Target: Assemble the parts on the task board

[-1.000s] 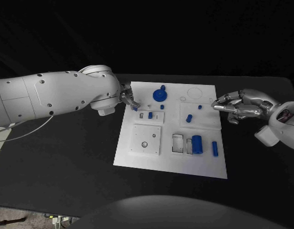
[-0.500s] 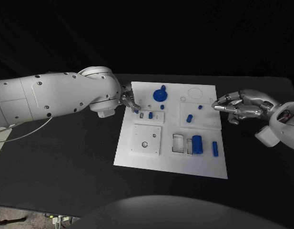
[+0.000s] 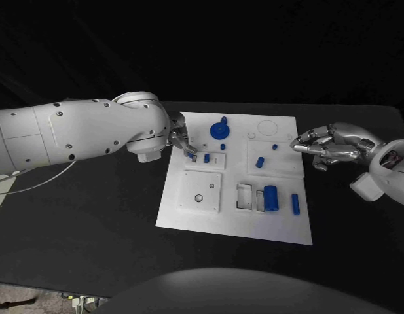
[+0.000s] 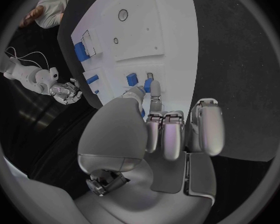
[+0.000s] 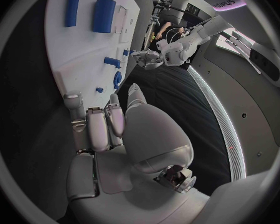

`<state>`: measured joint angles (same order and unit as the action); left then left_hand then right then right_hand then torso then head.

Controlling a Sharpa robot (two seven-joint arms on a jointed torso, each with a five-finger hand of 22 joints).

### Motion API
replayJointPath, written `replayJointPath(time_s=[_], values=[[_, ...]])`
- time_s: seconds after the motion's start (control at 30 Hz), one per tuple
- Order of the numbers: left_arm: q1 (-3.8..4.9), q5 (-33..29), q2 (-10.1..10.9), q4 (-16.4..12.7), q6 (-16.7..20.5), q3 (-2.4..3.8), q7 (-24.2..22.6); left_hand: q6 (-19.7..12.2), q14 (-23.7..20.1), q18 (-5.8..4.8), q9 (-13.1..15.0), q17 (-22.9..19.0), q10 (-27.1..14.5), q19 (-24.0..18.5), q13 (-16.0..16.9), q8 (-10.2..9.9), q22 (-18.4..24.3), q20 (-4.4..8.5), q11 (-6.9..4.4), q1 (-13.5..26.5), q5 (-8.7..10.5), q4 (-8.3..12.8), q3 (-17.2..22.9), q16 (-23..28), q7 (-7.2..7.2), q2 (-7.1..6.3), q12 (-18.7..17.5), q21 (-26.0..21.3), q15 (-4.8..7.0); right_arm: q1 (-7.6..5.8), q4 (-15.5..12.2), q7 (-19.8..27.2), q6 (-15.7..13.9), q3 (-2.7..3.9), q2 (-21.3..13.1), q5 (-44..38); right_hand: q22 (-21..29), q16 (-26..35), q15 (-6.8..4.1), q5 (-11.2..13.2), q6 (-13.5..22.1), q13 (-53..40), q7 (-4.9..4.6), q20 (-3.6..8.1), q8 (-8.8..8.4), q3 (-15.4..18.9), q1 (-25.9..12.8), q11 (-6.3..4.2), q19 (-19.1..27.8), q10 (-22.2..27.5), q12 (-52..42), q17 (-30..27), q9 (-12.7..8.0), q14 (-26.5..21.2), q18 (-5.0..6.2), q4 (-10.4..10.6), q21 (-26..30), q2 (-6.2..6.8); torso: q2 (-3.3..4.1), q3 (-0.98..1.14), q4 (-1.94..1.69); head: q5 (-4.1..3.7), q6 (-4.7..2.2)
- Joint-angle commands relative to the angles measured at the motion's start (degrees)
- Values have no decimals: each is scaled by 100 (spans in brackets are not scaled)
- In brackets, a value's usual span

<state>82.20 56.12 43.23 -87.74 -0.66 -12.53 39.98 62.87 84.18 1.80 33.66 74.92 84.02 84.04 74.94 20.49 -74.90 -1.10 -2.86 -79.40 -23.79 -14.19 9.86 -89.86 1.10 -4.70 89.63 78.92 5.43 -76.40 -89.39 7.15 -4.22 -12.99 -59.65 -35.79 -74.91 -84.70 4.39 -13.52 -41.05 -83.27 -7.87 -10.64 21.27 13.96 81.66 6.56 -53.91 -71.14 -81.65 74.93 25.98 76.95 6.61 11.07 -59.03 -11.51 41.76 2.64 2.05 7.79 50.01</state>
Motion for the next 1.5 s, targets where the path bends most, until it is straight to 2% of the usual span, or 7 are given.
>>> replayJointPath(time_s=[0.03,0.6,1.13,1.5], values=[[1,-85,-41,12,-134,-1,269,1,582,61,6,1508,539,201,1430,20,-1188,46,-42,-74,7,88,128,-14,-50,8,-29,-10,39,7,0,30,99,-1,9,-10,-480,22,-8,-35,-34,206,10,3,-36,-16,45,-29,27,14,29,814,-9,-35,97,-27,18,-15,3,1,1,4,-1],[-5,-102,-129,86,-170,-7,266,-8,582,63,13,1508,533,198,1423,25,-1185,46,-40,-78,7,86,161,-14,-46,7,-36,-20,39,8,-3,33,99,-1,15,-10,-479,23,-8,-35,-34,207,9,3,-37,-16,45,-28,30,16,29,813,-10,-37,97,-28,21,-15,4,0,-13,-5,-1],[-14,-46,-173,152,-186,-12,252,-15,582,65,17,1508,528,194,1416,26,-1182,46,-39,-78,6,84,177,-14,-44,6,-41,-30,37,8,-4,43,100,-1,18,-9,-477,26,-7,-36,-34,208,8,2,-38,-15,46,-27,39,19,31,809,-11,-45,99,-28,29,-14,3,0,-2,3,-1],[-37,-6,-169,174,-244,-23,254,-34,582,70,25,1508,507,185,1390,28,-1176,44,-34,-80,8,84,210,-14,-39,-4,-64,-54,34,8,-5,52,102,-1,9,-8,-477,26,-7,-36,-34,208,8,2,-38,-15,46,-27,39,19,31,809,-11,-45,99,-28,29,-14,0,1,-8,-6,-1]])
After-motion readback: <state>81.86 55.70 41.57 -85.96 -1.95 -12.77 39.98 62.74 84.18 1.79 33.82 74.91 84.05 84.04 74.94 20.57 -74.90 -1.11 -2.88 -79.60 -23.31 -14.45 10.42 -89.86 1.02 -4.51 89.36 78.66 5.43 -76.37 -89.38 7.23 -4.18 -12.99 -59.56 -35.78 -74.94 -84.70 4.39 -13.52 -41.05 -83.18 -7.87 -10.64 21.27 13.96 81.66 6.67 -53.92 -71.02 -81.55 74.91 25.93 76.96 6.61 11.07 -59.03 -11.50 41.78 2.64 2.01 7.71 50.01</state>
